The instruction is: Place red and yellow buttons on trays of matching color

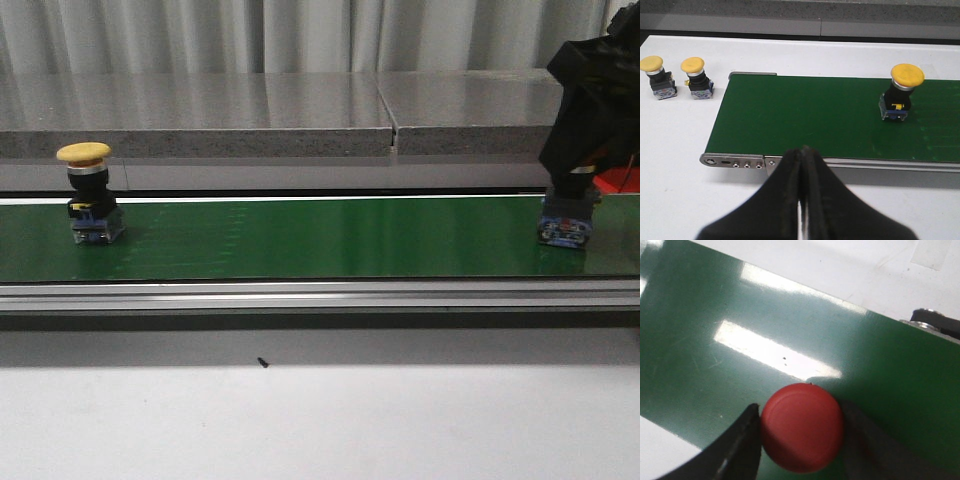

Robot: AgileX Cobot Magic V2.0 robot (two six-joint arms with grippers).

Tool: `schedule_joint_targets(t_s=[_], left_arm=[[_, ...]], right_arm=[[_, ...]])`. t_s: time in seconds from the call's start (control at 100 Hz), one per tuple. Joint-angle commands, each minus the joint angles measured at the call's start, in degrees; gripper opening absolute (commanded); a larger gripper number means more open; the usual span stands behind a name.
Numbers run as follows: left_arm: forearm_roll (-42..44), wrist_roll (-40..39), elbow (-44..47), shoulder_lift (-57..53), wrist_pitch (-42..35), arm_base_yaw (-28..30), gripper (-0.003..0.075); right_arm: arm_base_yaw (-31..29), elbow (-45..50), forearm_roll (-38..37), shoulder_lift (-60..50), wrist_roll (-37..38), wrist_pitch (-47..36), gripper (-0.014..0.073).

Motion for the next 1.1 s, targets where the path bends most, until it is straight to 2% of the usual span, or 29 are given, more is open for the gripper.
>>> schedule_joint_targets(t_s=[0.0, 0.14, 0.26, 0.44, 0.64, 0.78, 1.09], left_arm=[[-0.76, -0.07, -1.68, 0.35, -3.61, -0.46, -0.002], [-0.76, -0.07, -1.68, 0.35, -3.61, -0.46, -0.002], [-0.76, -0.07, -1.68, 0.35, -3.61, -0.46, -0.002], [-0.76, -0.07, -1.68, 0.35, -3.61, -0.46, -0.002], [-0.76, -0.07, -1.68, 0.35, -3.61, -0.46, -0.002], [-0.76, -0.07, -1.68, 0.35, -3.61, -0.46, -0.002], [-0.76, -0.07, -1.68, 0.35, -3.61, -0.46, -0.002]], right_arm=[[0.09, -1.79, 0.86, -1.92, -0.69, -1.34, 0.0266], [-0.57, -4.01, 0.79, -2.24, -0.63, 0.76, 0.0266], [-2.97, -9.9, 0.79, -2.24, -0.42, 5.57, 0.0266], [-10.7, -19.92, 0.79, -2.12, -0.42, 10.27, 0.0266], [-20.06, -26.78, 0.79, -0.33, -0.42, 10.42, 0.0266], [-24.68, -30.96, 1.16, 4.33, -0.42, 9.61, 0.0266], [-30.98, -45.31, 1.21, 18.84, 0.21, 10.91, 0.0266]])
